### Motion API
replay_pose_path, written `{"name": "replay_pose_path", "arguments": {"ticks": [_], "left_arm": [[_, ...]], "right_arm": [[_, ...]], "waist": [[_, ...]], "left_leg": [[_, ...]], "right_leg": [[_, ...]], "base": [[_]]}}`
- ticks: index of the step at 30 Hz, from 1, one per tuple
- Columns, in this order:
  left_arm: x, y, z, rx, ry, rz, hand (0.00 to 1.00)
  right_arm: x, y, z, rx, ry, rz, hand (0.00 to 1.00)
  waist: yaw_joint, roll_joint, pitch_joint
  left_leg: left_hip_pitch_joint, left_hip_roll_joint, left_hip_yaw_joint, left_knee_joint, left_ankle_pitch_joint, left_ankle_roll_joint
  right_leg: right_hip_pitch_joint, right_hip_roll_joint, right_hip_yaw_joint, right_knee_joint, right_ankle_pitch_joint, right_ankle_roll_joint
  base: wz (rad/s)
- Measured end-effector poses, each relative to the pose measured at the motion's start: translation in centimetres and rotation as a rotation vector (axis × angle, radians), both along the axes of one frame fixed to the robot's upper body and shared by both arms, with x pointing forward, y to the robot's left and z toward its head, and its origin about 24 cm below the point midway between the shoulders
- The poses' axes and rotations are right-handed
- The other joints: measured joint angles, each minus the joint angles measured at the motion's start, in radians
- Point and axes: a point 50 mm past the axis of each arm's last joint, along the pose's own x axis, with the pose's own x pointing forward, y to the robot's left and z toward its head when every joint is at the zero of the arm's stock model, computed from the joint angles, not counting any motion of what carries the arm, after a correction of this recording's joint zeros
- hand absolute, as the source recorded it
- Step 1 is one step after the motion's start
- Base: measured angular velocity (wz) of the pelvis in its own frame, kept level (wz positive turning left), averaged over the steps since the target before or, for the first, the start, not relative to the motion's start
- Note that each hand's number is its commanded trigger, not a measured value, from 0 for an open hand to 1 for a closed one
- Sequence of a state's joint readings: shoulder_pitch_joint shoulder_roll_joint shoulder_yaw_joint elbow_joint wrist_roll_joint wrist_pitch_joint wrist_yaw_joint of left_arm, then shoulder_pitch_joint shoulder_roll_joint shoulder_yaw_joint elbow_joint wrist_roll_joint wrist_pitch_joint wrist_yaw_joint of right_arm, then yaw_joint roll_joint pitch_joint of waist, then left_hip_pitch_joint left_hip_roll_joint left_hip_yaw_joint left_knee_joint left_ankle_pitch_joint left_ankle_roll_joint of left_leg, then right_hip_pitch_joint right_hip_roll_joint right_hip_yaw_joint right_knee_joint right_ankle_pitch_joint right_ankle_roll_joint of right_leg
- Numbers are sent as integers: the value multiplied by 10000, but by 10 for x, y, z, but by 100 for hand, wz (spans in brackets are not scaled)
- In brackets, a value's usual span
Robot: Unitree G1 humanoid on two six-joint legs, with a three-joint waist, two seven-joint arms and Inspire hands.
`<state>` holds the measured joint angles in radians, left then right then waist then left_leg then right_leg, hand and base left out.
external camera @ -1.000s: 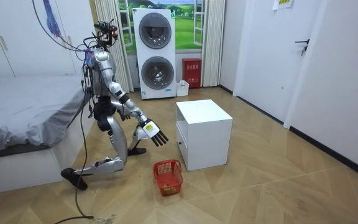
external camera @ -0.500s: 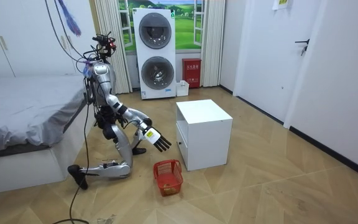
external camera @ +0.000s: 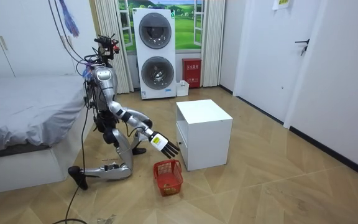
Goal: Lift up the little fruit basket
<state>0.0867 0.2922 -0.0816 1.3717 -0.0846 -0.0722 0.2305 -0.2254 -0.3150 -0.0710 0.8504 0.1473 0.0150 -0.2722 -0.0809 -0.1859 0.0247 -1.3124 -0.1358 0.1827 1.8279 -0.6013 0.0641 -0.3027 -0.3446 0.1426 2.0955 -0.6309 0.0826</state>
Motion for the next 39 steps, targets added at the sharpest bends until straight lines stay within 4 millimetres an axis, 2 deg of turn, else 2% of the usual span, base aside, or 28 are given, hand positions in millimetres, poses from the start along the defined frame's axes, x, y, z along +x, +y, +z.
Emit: {"name": "replay_pose_path", "arguments": {"ticks": [4, 11, 19, 22, 29, 33, 35, 39], "left_arm": [[-1, -1, -1, -76, 87, -170, 0], [6, -4, -1, -160, -52, -480, 0], [11, -7, -2, -780, -168, -695, 0], [13, -9, -2, -986, -230, -790, 0], [18, -14, -4, -1361, -2, -1385, 0], [17, -16, -5, -1539, 124, -1546, 0], [18, -17, -5, -1636, 162, -1660, 0], [23, -19, -6, -1745, 189, -1978, 0]], "right_arm": [[4, -13, 11, -509, -256, -221, 0], [7, -18, 17, -696, -382, -346, 0], [-10, -38, 5, -481, 562, -826, 0], [-11, -37, 3, -252, 698, -660, 0], [-4, -35, 1, 99, 1112, -203, 0], [1, -35, 3, 540, 1064, -121, 0], [2, -36, 3, 662, 1131, -118, 0], [-7, -39, -4, 736, 1656, -135, 0]], "waist": [[21, 38, 14], [10, 226, 26], [373, 220, 64], [446, 248, 78], [612, 248, 91], [659, 299, 128], [753, 389, 188], [1119, 604, 248]], "left_leg": [[-25, 4, 24, -76, 26, -66], [-42, 2, 61, -106, 48, -103], [-75, 9, 182, -228, 65, -135], [-79, 3, 196, -263, 77, -158], [-108, -13, 248, -318, 90, -178], [-111, -7, 247, -326, 93, -183], [-125, -1, 243, -325, 99, -195], [-259, 45, 247, -311, 108, -206]], "right_leg": [[-114, -5, 66, 54, -1, 1], [-177, -18, 135, 117, -3, 6], [-350, -131, 187, 123, -7, 14], [-371, -217, 157, 123, -8, 13], [-450, -215, 170, 127, -16, 26], [-469, -211, 164, 129, -24, 44], [-483, -200, 155, 142, -31, 58], [-670, -187, 191, 192, -41, 75]], "base": [[0], [-2], [0], [0], [0], [0], [0], [0]]}}
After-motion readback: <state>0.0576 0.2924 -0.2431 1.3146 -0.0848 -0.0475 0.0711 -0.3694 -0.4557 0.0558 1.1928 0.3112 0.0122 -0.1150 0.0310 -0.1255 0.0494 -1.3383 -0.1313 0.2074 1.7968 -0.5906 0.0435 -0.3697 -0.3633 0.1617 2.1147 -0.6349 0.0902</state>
